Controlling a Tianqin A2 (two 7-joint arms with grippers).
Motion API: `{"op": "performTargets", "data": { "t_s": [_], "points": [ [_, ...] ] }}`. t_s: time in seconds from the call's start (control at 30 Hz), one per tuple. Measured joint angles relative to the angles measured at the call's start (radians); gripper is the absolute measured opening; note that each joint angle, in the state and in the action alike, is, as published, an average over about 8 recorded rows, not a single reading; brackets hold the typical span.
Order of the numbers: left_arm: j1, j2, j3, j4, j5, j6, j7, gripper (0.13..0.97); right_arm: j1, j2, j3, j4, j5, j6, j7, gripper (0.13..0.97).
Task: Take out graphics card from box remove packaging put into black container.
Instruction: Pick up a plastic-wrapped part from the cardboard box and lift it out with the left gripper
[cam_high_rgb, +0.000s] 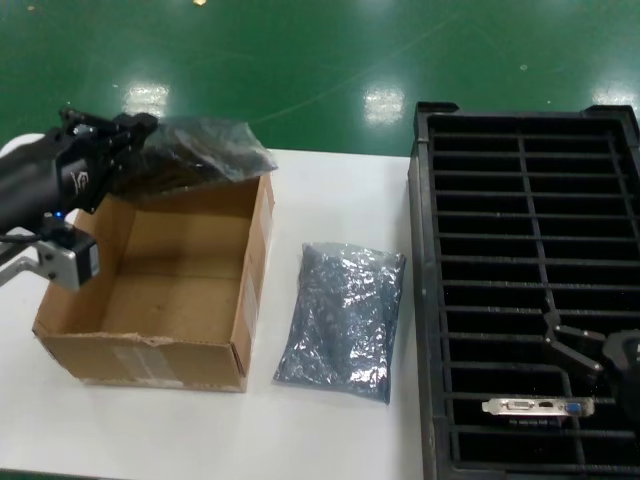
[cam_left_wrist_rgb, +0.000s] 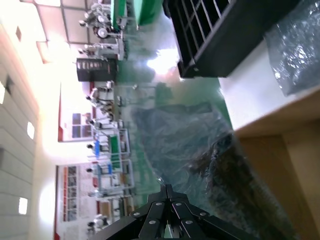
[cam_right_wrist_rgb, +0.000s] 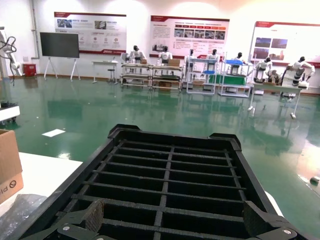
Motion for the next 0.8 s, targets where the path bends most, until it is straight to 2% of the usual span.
{"op": "performTargets", "data": {
  "t_s": [0.2, 0.43, 0.57, 0.8],
  "points": [
    [0.086, -0.010, -0.065, -0.114, -0.049, 0.003, 0.032, 0.140, 0.000, 0.000, 0.000, 0.000, 0.000, 0.000, 0.000, 0.966],
    [0.187, 0.010, -0.123, -0.214, -0.115, 0.043, 0.102, 0.140, 0.000, 0.000, 0.000, 0.000, 0.000, 0.000, 0.000, 0.966],
    [0.230, 0.026, -0.134, -0.248, -0.139, 0.075, 0.151, 0.140, 0.000, 0.000, 0.000, 0.000, 0.000, 0.000, 0.000, 0.966],
    [0.284, 0.044, -0.126, -0.282, -0.160, 0.132, 0.213, 0.140, 0.000, 0.000, 0.000, 0.000, 0.000, 0.000, 0.000, 0.966]
  ]
}}
